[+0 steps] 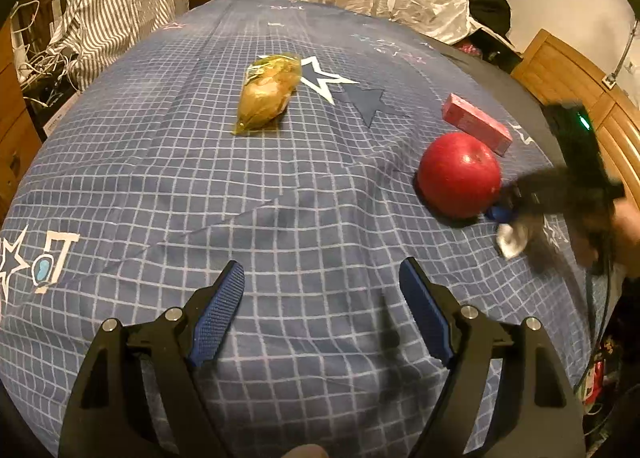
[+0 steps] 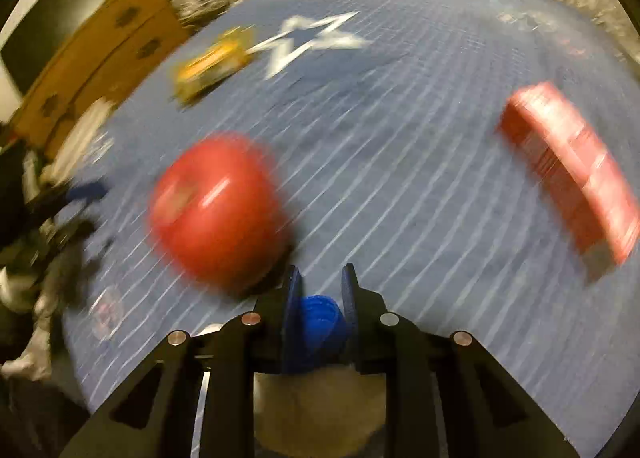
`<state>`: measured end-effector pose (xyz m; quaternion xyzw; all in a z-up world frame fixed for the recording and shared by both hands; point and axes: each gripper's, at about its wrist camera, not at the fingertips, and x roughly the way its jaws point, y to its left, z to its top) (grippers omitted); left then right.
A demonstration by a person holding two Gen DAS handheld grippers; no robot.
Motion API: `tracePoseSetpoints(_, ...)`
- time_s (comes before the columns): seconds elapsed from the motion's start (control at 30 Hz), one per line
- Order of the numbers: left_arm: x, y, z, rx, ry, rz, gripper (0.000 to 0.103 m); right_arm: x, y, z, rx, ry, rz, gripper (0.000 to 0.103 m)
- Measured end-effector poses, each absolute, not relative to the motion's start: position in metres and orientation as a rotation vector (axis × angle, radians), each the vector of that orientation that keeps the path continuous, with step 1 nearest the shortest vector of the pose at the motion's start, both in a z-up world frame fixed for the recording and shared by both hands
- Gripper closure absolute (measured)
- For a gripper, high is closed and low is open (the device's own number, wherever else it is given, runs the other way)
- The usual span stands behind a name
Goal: Collect trash
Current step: 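Grasp the white cloth with right tool while left tool grasps the blue bottle cap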
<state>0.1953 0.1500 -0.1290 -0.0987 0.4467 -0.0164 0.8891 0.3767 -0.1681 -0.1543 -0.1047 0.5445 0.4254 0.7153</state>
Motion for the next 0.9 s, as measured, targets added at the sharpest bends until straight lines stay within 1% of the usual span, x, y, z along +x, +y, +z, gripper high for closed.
tracePoseSetpoints(0.1,0.189,0.14,-0.127,-0.196,0.926,-0.062,0.026,0.329,-0.177,-0.14,-0.201,1.163,1.036,0.073)
tracePoseSetpoints(0.23,0.182,0.12,-0.126,-0.166,0.936,-0.134,0.026,0.297,-0.207,-0.114,-0.141,1.08,1.061,0.073)
tracePoseSetpoints(0.27,0.181,0.113,-0.126,-0.153,0.938,-0.157,0.026,0.293,-0.219,-0.11,-0.154,1.071,1.044,0.073)
tracePoseSetpoints(0.37,0.18,0.09,-0.125,-0.103,0.952,-0.215,0.026,0.278,-0.227,-0.111,-0.323,1.063,0.961,0.069)
tracePoseSetpoints(0.43,0.181,0.081,-0.127,-0.088,0.96,-0.231,0.024,0.273,-0.231,-0.113,-0.386,1.043,0.936,0.065)
tracePoseSetpoints(0.53,0.185,0.071,-0.129,-0.086,0.967,-0.243,0.024,0.265,-0.236,-0.104,-0.47,0.944,0.919,0.056)
tracePoseSetpoints(0.57,0.186,0.068,-0.129,-0.081,0.97,-0.245,0.024,0.262,-0.234,-0.099,-0.5,0.905,0.926,0.049)
tracePoseSetpoints(0.6,0.189,0.066,-0.13,-0.075,0.975,-0.245,0.024,0.261,-0.231,-0.096,-0.55,0.871,0.916,0.044)
tracePoseSetpoints(0.73,0.196,0.059,-0.135,-0.068,0.993,-0.247,0.024,0.276,-0.208,-0.106,-0.699,0.846,0.895,0.04)
tracePoseSetpoints(0.8,0.199,0.057,-0.138,-0.065,1.004,-0.248,0.024,0.286,-0.199,-0.117,-0.739,0.847,0.904,0.036)
tracePoseSetpoints(0.9,0.203,0.049,-0.144,-0.05,1.012,-0.249,0.024,0.295,-0.189,-0.129,-0.769,0.851,0.891,0.034)
